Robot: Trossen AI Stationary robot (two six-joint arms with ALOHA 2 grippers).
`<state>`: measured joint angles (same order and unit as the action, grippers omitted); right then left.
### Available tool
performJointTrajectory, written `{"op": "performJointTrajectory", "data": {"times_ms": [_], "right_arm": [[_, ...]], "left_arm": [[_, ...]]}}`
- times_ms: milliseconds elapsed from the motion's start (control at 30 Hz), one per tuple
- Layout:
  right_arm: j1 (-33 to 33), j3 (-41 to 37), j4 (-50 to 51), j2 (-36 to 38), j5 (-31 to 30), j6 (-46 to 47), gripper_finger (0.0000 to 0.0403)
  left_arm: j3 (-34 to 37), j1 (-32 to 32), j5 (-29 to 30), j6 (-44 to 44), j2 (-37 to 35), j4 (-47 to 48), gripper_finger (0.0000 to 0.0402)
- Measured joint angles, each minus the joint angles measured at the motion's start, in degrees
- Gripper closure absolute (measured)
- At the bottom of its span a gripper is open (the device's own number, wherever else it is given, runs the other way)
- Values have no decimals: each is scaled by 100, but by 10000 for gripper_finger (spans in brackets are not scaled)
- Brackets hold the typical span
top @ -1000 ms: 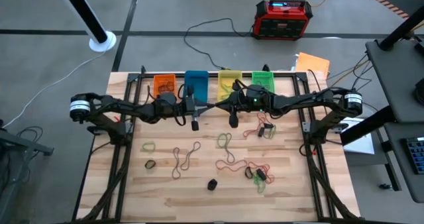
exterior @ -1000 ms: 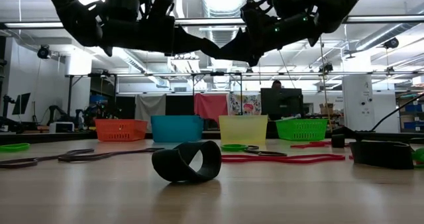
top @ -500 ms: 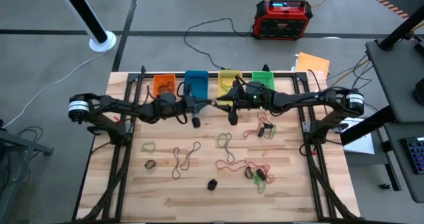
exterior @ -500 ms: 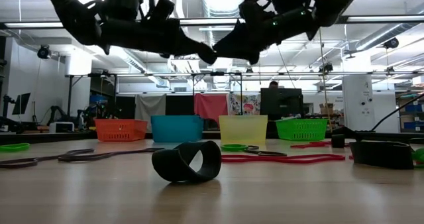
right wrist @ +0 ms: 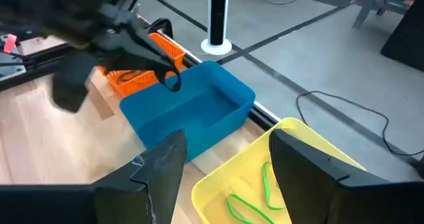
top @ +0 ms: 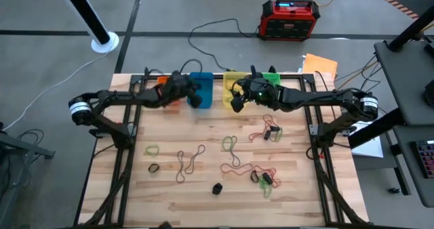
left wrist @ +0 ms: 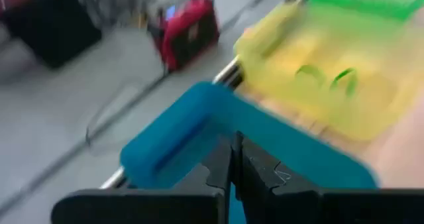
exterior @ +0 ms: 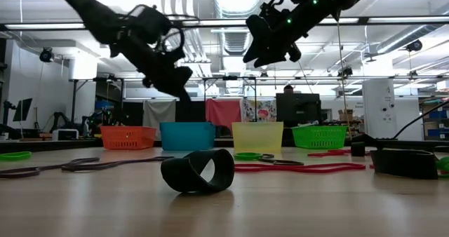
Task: Sort rubber bands into baskets
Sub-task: Put the black rubber band into the blue bin, then put the red rubber band into the green bin
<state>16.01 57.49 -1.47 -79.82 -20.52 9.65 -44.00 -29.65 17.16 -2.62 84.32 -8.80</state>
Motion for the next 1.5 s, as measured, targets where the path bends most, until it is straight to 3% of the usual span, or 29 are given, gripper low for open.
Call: {"op": "performJointTrajectory", "data": {"times_ms": [133, 367, 733, 1233, 1500], "right_arm": [[-11, 0, 25, -117, -2, 175, 195], [-26, 0, 555, -163, 117, 247, 196], [-24, -2, 916, -122, 117, 227, 197], [-24, -37, 1020, -124, 117, 231, 197], [-24, -37, 1095, -124, 117, 231, 197]], "left_arm": [[-802, -356, -68, -4, 431, 1303, 401], [-1650, -563, -436, -431, 1171, 2175, 401], [-1713, -567, -448, -254, 1374, 2188, 394], [-1710, -533, -419, -178, 1356, 2174, 293], [-1704, -283, -419, -176, 1196, 2261, 263]]}}
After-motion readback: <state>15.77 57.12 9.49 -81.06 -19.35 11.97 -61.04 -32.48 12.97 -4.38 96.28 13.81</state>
